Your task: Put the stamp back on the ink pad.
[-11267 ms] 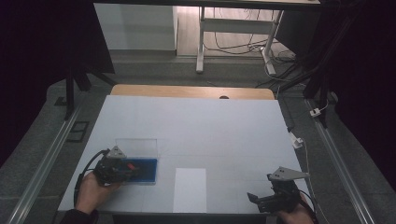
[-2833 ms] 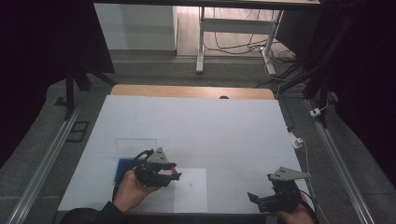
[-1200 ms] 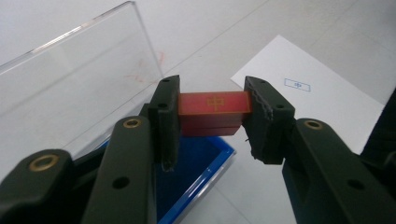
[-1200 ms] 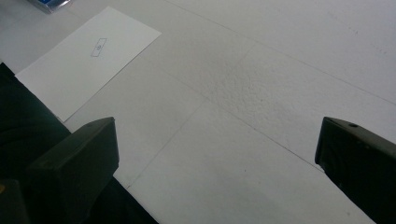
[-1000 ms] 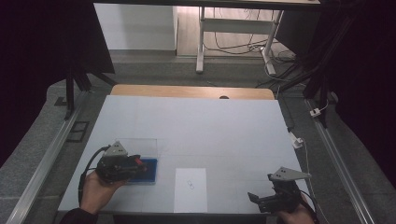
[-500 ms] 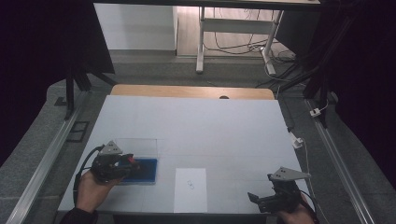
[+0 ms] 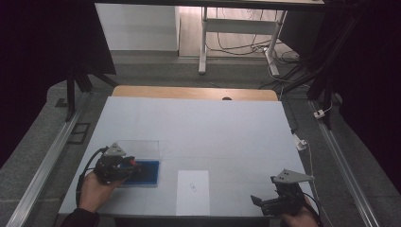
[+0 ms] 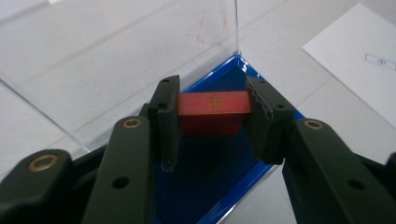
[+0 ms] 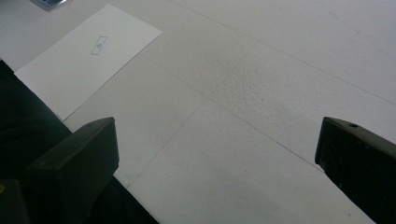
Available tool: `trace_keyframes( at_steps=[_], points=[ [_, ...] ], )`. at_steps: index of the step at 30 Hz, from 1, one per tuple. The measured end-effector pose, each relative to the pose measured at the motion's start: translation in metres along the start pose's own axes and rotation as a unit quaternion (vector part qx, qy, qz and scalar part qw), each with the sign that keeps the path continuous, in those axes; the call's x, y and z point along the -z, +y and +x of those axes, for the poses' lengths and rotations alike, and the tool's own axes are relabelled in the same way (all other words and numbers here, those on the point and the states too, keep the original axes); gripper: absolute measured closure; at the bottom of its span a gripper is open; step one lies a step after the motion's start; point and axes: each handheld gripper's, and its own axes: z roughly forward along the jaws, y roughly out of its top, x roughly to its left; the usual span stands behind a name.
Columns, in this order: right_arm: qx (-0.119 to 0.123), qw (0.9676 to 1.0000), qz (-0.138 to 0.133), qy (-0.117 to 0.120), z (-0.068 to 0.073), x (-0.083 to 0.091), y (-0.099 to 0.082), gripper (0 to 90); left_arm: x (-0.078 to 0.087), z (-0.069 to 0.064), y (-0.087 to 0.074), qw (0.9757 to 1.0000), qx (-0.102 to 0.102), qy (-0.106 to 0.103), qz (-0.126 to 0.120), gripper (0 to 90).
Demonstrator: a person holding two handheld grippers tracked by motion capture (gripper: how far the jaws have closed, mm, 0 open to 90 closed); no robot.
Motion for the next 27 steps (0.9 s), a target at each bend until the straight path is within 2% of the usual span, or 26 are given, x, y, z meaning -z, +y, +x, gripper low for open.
trace_keyframes(
  at_steps=[6,10,13,15,21,27],
  points=[
    [0.001,1.0000,0.001,0.000,0.000,0.000,0.000,0.0,-0.006,-0.001,0.000,0.9998,-0.009,-0.004,0.017,58.0],
    [0.000,1.0000,0.001,0.000,0.000,0.000,0.000,0.0,-0.009,-0.003,-0.001,0.9995,-0.023,-0.006,0.023,58.0],
    [0.001,1.0000,0.002,0.000,0.000,0.000,0.000,0.0,-0.011,-0.004,-0.001,0.9988,-0.041,-0.006,0.028,57.8],
    [0.001,1.0000,0.002,0.000,0.000,0.000,0.000,0.0,-0.011,-0.004,-0.002,0.9986,-0.044,-0.005,0.027,57.9],
    [0.001,1.0000,0.002,0.000,0.000,0.000,0.000,0.0,-0.011,-0.002,-0.003,0.9988,-0.039,-0.011,0.027,57.9],
    [0.001,1.0000,0.002,0.001,0.000,0.000,0.000,0.0,-0.013,-0.002,-0.001,0.9991,-0.018,-0.013,0.035,54.2]
  ],
)
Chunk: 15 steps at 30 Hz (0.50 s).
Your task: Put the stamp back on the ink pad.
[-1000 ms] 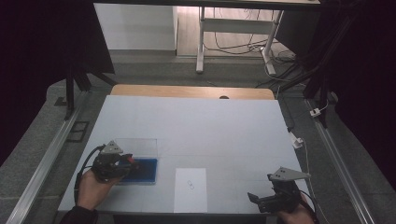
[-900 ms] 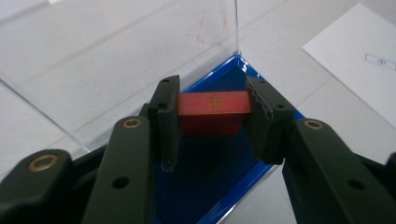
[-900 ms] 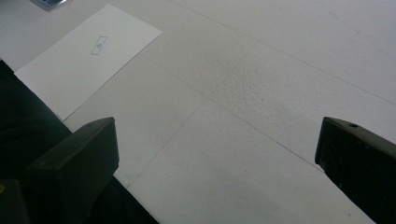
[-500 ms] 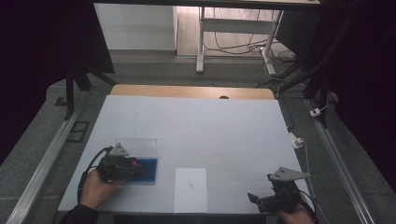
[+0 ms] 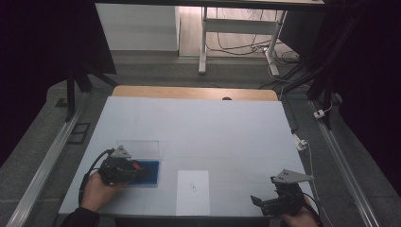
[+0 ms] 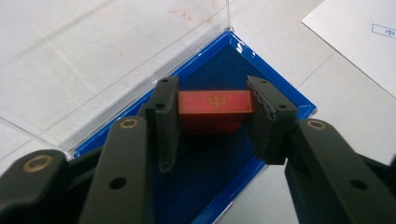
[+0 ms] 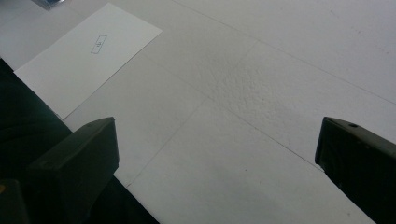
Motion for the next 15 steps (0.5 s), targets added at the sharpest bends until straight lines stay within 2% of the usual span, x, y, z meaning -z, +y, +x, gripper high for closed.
trace_keyframes(
  at_steps=[5,11,15],
  points=[
    [0.000,1.0000,0.000,0.001,0.0000,0.0001,0.0000,0.0,0.0019,0.0000,0.0011,0.9999,0.005,0.003,-0.009,43.3],
    [0.000,1.0000,0.000,0.001,0.0000,0.0001,0.0000,0.0,0.0047,-0.0005,0.0027,0.9996,0.006,-0.005,-0.027,31.4],
    [0.000,1.0000,0.000,0.001,0.0000,0.0001,-0.0001,0.0,0.0062,-0.0024,0.0052,0.9994,0.003,0.001,-0.035,21.7]
  ],
)
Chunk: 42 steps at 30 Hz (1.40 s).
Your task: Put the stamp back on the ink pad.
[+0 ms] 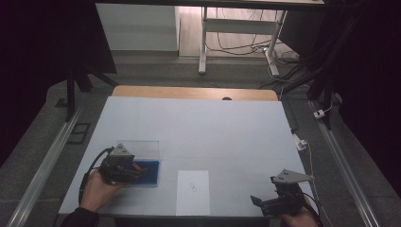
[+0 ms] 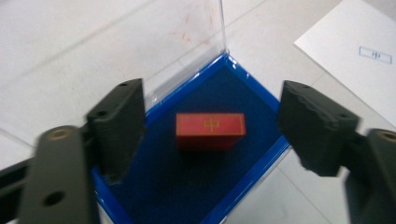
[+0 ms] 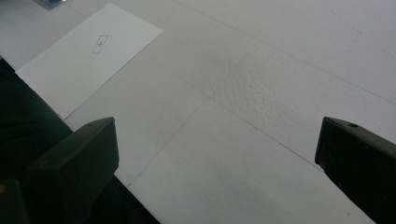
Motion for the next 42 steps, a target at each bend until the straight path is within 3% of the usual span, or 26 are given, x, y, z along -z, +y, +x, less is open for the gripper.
trace_keyframes(
  at_steps=[5,16,20,27,42],
  points=[
    [0.000,1.0000,0.000,0.000,0.000,0.000,0.000,0.0,0.006,-0.001,0.003,0.9996,0.009,0.002,-0.026,12.3],
    [-0.001,1.0000,0.000,0.000,0.000,0.000,0.000,0.0,0.016,-0.002,0.005,0.9995,0.008,-0.010,-0.030,0.1],
    [0.000,1.0000,-0.001,0.000,0.000,0.000,0.000,0.0,0.020,-0.004,0.005,0.9993,0.000,-0.022,-0.031,0.0],
    [-0.003,1.0000,-0.001,-0.001,-0.001,0.000,0.000,0.0,0.033,-0.003,0.002,0.9977,0.002,-0.039,-0.055,0.0],
    [-0.016,0.9998,-0.005,-0.007,-0.002,0.001,0.000,0.0,0.052,-0.014,-0.016,0.9965,0.002,-0.043,-0.072,0.0]
  ],
)
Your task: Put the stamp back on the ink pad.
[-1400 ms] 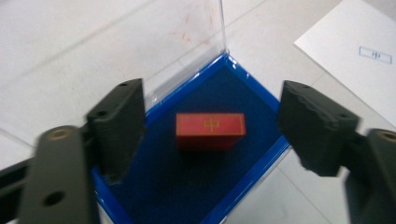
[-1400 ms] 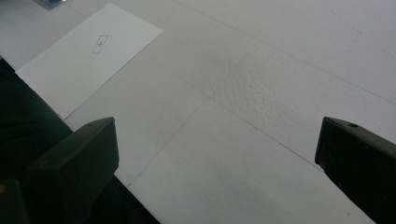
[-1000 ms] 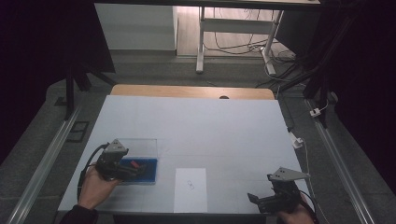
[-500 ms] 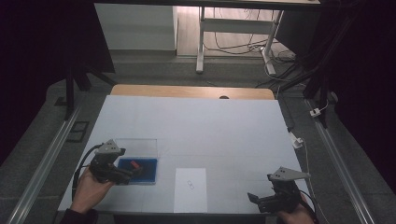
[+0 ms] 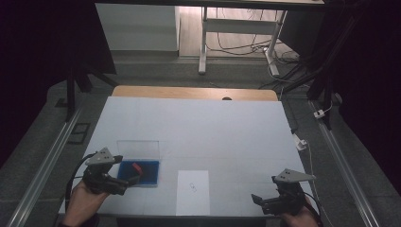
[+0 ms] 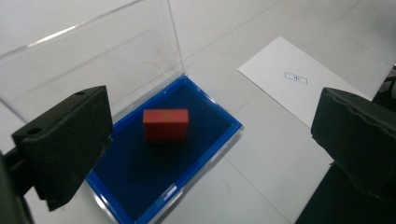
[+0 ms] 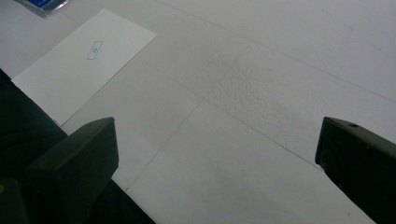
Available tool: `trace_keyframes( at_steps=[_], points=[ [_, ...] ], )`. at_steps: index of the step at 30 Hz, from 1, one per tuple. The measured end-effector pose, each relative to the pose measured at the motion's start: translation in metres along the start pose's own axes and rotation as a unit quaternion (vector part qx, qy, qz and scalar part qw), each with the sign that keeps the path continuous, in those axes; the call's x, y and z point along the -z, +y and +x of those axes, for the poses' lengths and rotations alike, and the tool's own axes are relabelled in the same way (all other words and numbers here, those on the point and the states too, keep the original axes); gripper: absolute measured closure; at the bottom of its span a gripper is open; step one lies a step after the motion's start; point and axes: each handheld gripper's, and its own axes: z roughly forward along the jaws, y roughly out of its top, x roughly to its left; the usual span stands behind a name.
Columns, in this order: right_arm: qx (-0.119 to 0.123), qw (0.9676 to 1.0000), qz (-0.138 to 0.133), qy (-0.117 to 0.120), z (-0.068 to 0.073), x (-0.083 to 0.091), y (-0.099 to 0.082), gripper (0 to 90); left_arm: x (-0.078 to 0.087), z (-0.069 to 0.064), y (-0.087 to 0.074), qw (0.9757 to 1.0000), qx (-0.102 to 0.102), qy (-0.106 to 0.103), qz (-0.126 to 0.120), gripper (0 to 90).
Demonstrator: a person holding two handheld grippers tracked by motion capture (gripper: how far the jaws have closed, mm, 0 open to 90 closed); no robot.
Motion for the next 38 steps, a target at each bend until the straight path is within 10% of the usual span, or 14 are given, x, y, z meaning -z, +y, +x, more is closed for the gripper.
trace_keyframes(
  at_steps=[38],
  points=[
    [0.004,1.0000,0.006,-0.007,0.002,0.000,-0.001,0.0,0.032,-0.004,-0.046,0.9975,0.051,0.042,0.022,0.0]
  ],
)
